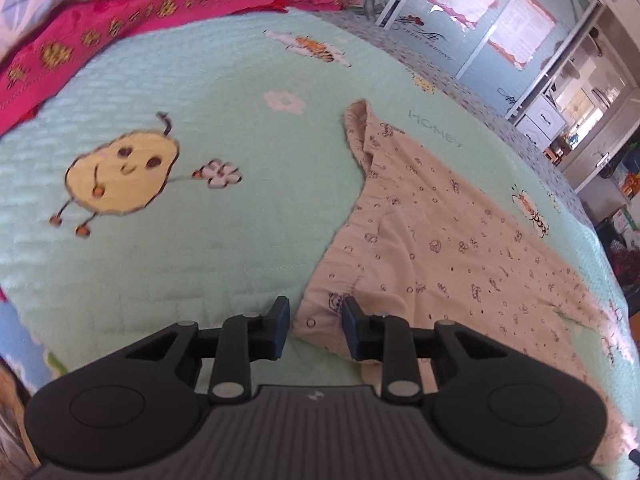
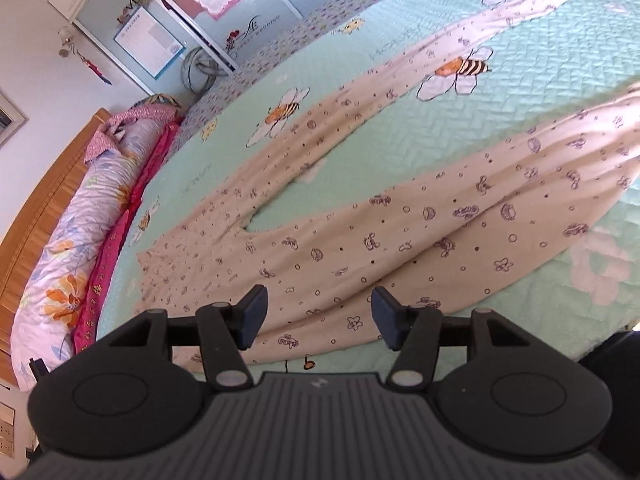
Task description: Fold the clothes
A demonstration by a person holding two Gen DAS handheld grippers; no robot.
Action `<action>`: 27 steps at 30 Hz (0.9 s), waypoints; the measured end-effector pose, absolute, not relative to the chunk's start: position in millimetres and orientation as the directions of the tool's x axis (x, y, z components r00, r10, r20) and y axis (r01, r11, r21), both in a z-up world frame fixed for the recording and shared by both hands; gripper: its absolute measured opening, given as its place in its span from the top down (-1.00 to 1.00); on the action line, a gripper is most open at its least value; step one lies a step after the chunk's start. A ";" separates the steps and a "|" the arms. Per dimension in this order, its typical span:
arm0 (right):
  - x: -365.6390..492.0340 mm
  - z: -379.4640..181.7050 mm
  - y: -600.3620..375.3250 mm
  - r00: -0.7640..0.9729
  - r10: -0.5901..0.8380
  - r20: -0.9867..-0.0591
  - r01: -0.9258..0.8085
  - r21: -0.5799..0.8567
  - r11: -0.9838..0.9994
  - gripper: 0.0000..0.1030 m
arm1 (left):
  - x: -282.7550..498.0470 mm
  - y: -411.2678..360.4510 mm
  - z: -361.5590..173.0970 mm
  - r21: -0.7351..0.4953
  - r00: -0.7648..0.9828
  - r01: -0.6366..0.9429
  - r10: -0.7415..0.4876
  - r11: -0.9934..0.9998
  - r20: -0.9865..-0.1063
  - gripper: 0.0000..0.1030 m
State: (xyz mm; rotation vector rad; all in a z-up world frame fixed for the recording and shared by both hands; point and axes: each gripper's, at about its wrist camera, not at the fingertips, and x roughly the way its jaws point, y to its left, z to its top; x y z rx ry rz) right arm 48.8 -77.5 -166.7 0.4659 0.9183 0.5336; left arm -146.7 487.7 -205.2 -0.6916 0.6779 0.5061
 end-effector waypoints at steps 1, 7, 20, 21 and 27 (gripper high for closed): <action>47.8 -165.2 -78.7 0.500 0.611 -0.613 -0.231 0.586 0.777 -0.15 | -152.8 485.7 -204.4 -0.432 0.688 -0.623 0.192 0.653 -0.700 0.48; 44.7 -164.7 -75.0 0.492 0.618 -0.613 -0.240 0.587 0.773 -0.16 | -179.1 484.4 -229.5 -0.699 0.775 -0.612 0.103 0.370 -0.623 0.51; 41.9 -157.8 -70.7 0.497 0.603 -0.624 -0.263 0.554 0.790 -0.16 | -199.1 495.5 -215.7 -0.775 0.768 -0.613 0.342 0.153 -0.541 0.92; 42.8 -158.7 -72.4 0.498 0.604 -0.623 -0.260 0.557 0.789 -0.16 | -204.4 495.3 -205.3 -0.754 0.757 -0.628 0.373 0.192 -0.536 0.92; 45.8 -164.8 -79.2 0.494 0.613 -0.616 -0.245 0.577 0.779 -0.17 | -196.4 496.2 -196.9 -0.635 0.720 -0.694 0.343 0.340 -0.604 0.90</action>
